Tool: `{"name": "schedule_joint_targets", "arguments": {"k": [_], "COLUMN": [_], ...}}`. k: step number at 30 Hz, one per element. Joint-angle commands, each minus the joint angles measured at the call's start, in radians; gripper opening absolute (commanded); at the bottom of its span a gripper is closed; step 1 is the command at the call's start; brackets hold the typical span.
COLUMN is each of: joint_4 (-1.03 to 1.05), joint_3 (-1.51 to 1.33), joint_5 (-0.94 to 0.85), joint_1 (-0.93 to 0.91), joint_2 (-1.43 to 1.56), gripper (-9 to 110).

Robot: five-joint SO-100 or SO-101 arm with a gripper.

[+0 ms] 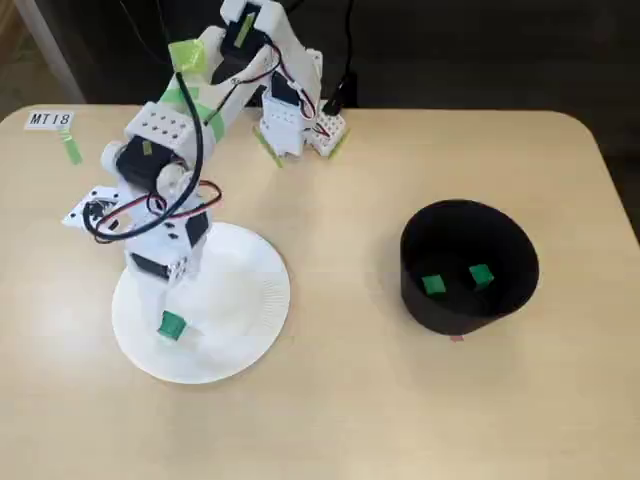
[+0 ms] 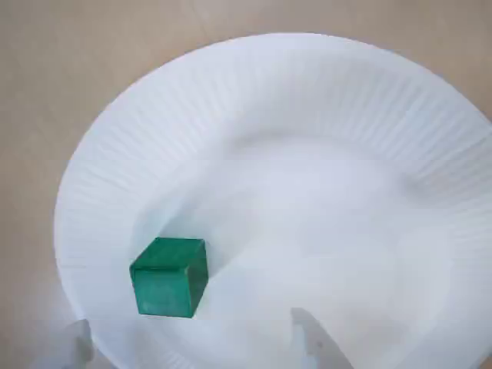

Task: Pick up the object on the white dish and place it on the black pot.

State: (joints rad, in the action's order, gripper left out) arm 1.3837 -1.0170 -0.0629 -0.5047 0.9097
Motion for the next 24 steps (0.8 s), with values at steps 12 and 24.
{"name": "schedule_joint_targets", "arguments": {"k": [12,24], "joint_4": [0.307,0.307], "joint_3": [0.727,0.798], "joint_5": [0.015,0.074], "joint_1": [0.003,0.005], "joint_2": [-0.403,-0.483], "gripper": [29,0]}}
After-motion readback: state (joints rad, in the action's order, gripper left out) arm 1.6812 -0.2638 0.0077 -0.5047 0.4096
